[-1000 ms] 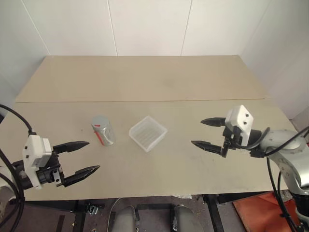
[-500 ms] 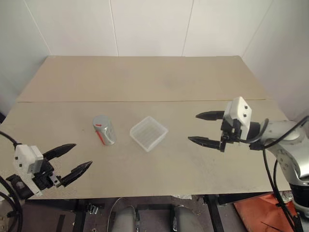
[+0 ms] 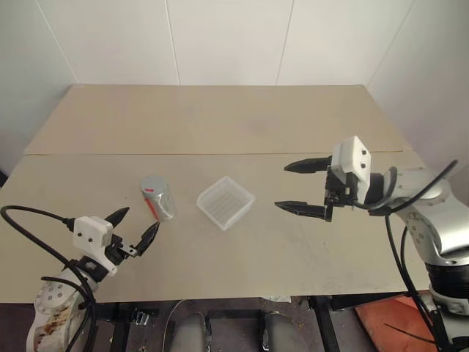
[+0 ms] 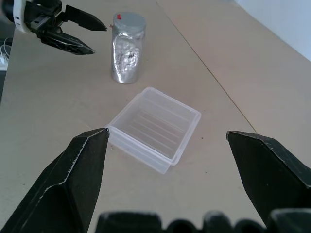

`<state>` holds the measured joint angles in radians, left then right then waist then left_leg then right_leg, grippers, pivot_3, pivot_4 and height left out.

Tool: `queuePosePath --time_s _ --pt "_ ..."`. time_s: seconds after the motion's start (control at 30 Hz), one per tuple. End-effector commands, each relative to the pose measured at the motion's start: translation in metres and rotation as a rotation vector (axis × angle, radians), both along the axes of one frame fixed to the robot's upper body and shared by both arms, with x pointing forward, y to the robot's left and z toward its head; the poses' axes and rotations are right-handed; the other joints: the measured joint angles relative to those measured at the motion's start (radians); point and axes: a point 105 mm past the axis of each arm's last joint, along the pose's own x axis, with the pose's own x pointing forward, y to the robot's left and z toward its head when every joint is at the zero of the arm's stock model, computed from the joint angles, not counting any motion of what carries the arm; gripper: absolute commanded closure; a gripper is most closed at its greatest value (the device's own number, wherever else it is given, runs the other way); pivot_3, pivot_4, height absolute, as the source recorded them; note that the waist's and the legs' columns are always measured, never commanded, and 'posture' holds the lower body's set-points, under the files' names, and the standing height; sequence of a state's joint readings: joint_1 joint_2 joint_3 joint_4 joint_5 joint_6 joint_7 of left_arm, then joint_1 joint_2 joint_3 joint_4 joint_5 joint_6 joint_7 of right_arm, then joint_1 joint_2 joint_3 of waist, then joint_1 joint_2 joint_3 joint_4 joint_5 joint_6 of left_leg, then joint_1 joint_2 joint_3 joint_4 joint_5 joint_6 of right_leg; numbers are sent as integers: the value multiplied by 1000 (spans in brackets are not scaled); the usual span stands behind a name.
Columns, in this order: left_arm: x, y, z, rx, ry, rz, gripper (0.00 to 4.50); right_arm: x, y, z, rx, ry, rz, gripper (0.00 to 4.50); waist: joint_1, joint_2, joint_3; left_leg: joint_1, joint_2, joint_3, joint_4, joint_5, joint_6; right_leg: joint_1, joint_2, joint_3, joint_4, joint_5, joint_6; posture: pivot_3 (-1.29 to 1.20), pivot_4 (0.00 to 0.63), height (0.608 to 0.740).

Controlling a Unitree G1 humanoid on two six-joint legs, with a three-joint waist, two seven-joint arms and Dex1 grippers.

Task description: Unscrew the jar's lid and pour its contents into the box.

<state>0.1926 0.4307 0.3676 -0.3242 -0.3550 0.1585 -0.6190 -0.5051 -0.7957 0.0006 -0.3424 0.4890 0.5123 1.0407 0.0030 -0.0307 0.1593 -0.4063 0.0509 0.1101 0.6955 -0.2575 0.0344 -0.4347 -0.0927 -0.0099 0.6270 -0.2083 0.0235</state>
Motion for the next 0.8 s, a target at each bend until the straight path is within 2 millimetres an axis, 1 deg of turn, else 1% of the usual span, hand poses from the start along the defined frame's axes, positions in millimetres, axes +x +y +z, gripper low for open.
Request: queuePosePath --time_s 0.03,0.23,0.4,0.53,0.8 --pt "7 -3 11 7 -61 -5 33 -4 2 12 8 -78 13 0 1 0 0 0 0 0 0 0 0 0 0 0 0 0 0 0 150 740" --pt "18 -10 13 7 -78 -26 33 -7 2 12 8 -89 14 0 3 0 0 0 0 0 0 0 0 0 0 0 0 0 0 0 150 740" --pt "28 -19 9 5 -80 -41 33 -8 2 12 8 -93 18 0 3 0 0 0 0 0 0 0 0 0 0 0 0 0 0 0 150 740" --pt "39 -22 4 15 -90 -31 33 -10 2 13 8 -97 19 0 3 0 0 0 0 0 0 0 0 0 0 0 0 0 0 0 150 740" --pt "60 -29 4 -2 -130 6 33 -11 2 13 3 -100 17 0 6 0 0 0 0 0 0 0 0 0 0 0 0 0 0 0 150 740"
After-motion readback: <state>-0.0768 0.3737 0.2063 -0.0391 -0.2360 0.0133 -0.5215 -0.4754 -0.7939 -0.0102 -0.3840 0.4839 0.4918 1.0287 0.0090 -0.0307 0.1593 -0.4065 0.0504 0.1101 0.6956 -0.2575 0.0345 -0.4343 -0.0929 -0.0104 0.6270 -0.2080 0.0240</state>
